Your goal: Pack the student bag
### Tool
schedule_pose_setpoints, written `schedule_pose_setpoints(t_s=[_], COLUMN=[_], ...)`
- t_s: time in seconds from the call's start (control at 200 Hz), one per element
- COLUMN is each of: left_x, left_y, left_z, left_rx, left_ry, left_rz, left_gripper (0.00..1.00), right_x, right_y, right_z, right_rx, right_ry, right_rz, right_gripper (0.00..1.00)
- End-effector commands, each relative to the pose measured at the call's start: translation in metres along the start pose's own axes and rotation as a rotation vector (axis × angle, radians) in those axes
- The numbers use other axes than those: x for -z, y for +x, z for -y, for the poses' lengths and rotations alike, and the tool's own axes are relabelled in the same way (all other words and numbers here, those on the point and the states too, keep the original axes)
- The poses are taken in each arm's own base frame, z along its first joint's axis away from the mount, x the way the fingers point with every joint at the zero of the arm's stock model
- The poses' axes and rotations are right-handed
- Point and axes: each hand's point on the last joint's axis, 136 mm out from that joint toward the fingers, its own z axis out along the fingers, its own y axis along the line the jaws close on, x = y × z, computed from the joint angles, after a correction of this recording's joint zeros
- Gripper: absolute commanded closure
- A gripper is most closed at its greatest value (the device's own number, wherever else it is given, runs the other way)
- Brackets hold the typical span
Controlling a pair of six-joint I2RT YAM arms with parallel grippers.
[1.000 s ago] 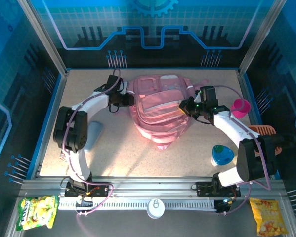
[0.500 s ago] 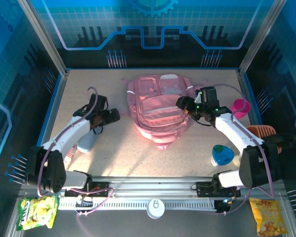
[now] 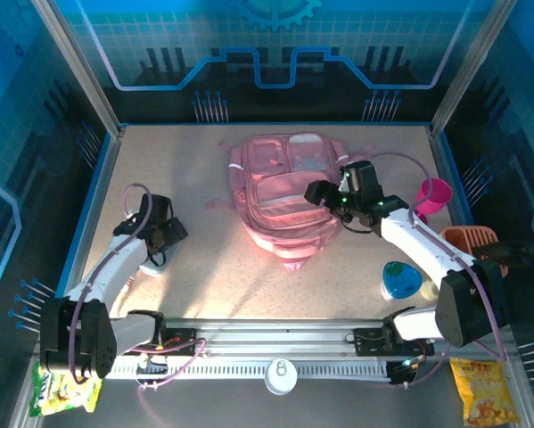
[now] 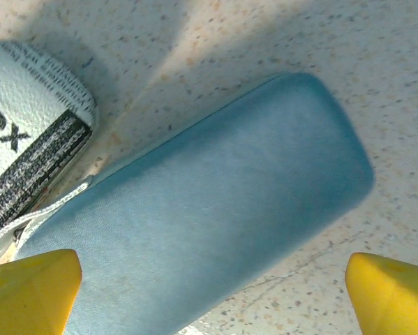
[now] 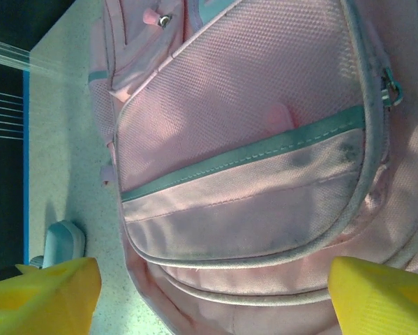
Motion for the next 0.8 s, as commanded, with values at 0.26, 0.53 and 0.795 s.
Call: schedule_pose_setpoints(t_s=[0.26, 0.53, 0.795], left_x=[-0.021, -0.002, 0.019], left_y=[0.046, 0.070, 0.060], left_z=[0.019, 0.077, 0.108], left_rx=[0.114, 0.118, -0.002], left_ry=[0.132, 0.257, 0.324], left_rz=[-0.194, -0.278, -0.261], left_gripper=[0.11, 0.11, 0.09], right_x=[0.004, 0.002, 0.001], right_y=[-0.003, -0.002, 0.000], right_z=[0.001, -0.002, -0.007], right_rx=[-0.007, -0.006, -0.005], right_ry=[0.033, 0.026, 0.015], right_rz=[0.054, 0.051, 0.046], right_gripper=[0.15, 0.15, 0.15])
